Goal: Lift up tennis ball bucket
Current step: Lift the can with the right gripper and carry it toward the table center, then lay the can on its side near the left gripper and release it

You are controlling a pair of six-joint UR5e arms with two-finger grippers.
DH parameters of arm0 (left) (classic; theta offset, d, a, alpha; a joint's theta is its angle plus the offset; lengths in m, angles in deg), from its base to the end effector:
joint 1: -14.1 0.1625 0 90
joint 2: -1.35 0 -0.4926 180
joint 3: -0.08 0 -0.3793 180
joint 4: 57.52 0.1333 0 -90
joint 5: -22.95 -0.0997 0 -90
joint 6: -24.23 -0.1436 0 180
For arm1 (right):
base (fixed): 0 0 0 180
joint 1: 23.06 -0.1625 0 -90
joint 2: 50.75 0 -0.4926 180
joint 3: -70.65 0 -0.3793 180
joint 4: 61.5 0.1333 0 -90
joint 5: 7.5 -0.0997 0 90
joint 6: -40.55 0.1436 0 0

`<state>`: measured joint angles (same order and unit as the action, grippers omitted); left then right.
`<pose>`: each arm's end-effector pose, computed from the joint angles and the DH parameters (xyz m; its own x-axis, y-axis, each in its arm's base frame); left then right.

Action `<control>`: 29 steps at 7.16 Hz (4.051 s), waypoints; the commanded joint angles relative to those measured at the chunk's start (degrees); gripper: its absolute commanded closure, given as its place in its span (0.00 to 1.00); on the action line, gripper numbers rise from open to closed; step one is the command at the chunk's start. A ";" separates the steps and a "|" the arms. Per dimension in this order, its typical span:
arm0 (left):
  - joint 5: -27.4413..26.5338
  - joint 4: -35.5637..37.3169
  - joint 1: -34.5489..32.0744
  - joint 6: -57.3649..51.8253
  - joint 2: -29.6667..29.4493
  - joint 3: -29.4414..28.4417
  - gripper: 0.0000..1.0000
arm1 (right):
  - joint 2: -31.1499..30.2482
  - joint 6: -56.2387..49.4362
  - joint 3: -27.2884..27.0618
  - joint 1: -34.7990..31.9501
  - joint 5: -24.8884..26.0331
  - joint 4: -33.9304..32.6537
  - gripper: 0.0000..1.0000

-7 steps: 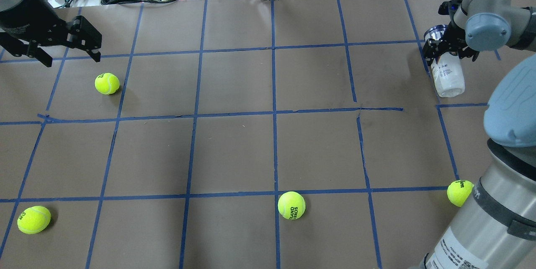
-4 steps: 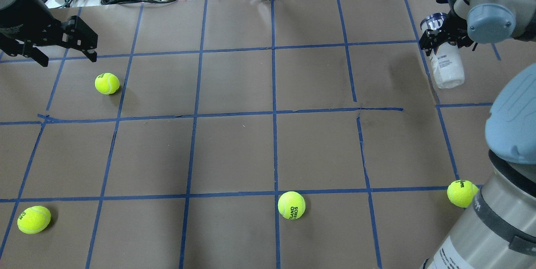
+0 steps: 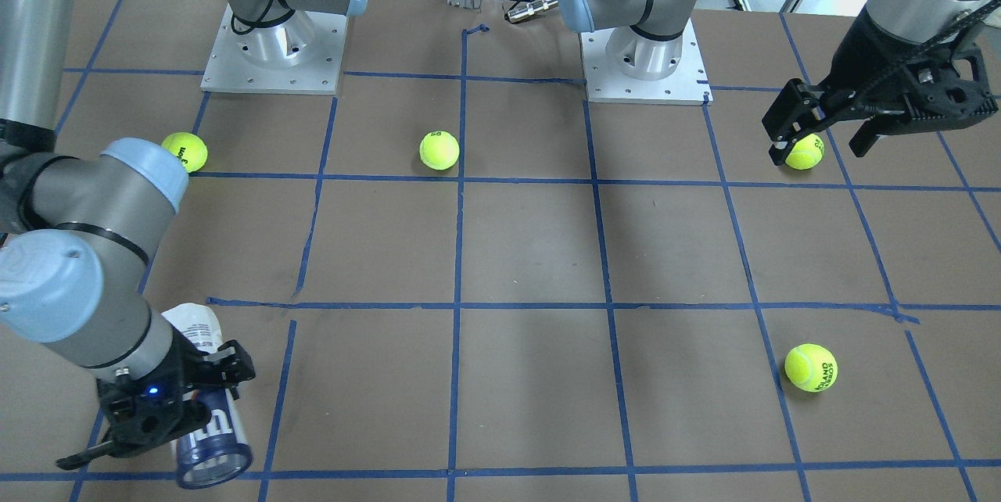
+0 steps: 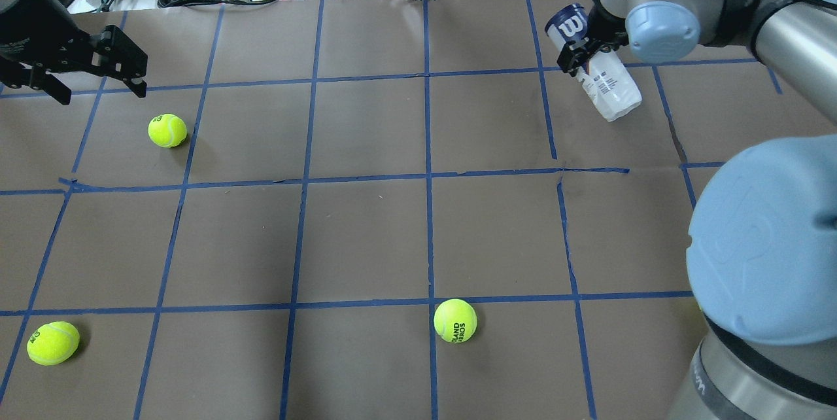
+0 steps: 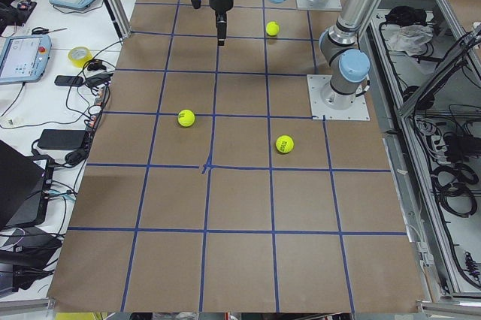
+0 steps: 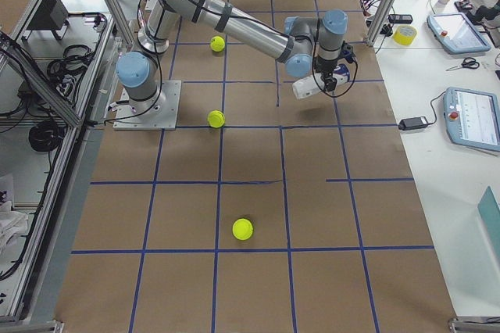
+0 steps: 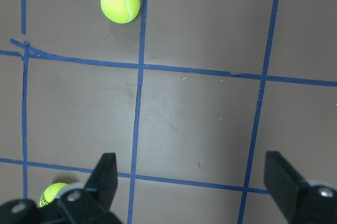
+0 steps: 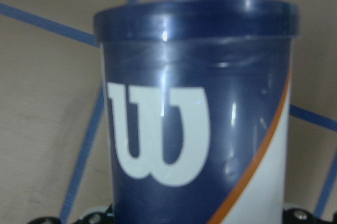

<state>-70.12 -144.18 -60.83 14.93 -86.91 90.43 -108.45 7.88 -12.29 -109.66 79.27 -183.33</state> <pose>0.0023 -0.4917 0.5294 -0.9923 -0.1049 -0.0660 -0.1001 0.9923 -0.0728 0.0983 -0.7289 0.2862 -0.8711 -0.4909 0.0148 -0.4886 0.8632 -0.1268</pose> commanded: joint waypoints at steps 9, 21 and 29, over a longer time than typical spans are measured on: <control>0.52 -0.18 1.54 -0.54 0.11 0.70 0.00 | 4.08 -20.68 -0.65 -31.76 -0.20 -12.65 0.28; 0.52 -0.96 1.54 -0.54 -0.07 0.62 0.00 | 7.33 -24.73 -0.73 -35.22 0.86 -14.40 0.03; 0.61 -1.14 1.46 -0.54 0.02 0.97 0.00 | 0.86 -20.34 -0.38 -32.25 -0.37 -6.72 0.00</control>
<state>-69.58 -145.30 -59.29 14.39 -86.89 91.33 -104.42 -13.66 -12.89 -143.42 79.29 -194.29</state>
